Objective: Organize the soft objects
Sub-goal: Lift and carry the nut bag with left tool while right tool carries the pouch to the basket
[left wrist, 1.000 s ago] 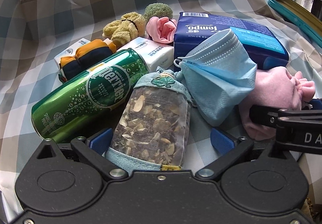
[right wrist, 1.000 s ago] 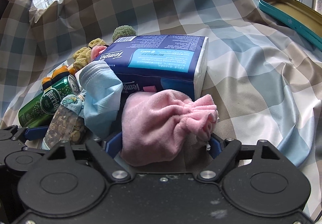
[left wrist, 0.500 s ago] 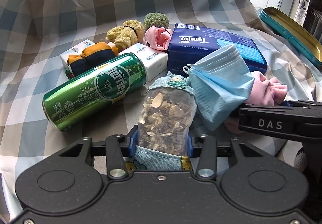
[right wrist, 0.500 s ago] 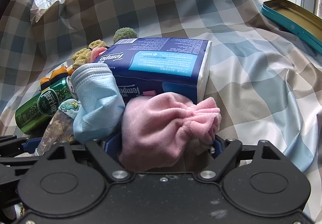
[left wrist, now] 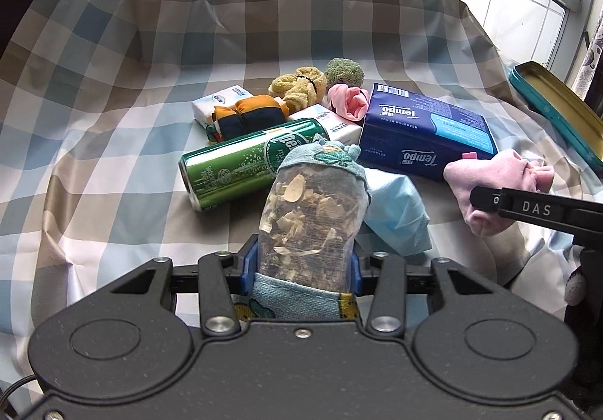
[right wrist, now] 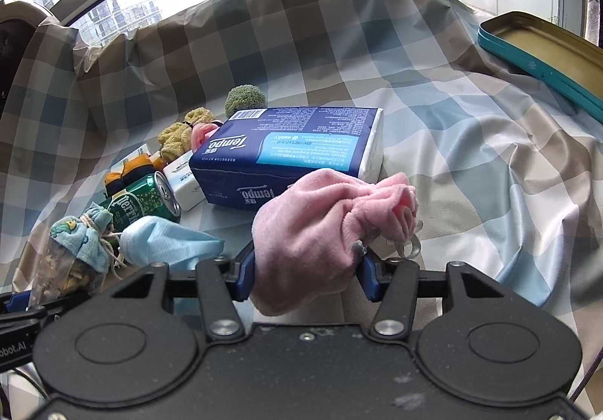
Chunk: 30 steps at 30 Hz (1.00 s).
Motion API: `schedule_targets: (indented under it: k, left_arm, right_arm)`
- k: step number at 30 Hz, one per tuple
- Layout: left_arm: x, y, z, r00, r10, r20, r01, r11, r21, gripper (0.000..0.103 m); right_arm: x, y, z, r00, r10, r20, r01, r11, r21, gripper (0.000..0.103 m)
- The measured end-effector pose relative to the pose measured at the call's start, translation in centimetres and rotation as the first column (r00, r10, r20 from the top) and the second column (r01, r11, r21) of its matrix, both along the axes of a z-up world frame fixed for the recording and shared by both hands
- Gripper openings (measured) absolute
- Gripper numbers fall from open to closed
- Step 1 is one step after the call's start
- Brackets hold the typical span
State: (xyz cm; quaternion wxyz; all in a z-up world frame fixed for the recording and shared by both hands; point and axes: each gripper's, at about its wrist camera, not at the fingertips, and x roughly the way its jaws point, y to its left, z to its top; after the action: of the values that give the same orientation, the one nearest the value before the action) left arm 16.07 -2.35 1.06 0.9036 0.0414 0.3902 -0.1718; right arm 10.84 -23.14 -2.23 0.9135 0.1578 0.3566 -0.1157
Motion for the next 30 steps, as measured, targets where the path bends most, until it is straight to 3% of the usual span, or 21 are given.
schedule_targets:
  k: [7,20,30]
  left_arm:
    - [-2.1,1.5,1.4,0.999,0.035,0.015,-0.034,0.999,-0.031,0.045]
    - [-7.0,3.9,4.0,0.997,0.059,0.039,-0.055,0.994,-0.091,0.045]
    - [-12.4,3.9,3.2,0.998,0.066,-0.007,-0.066,0.993,-0.097,0.045]
  right_arm:
    - [-2.7,0.0,2.4,0.998,-0.015,0.057,0.015,1.000,-0.006,0.053]
    - [-9.7,2.4,6.1,0.988,0.053,0.144,-0.053,0.999,-0.008,0.053]
    - [-17.6,5.9,8.0,0.970,0.151,0.189,-0.144,0.988,-0.050,0.053]
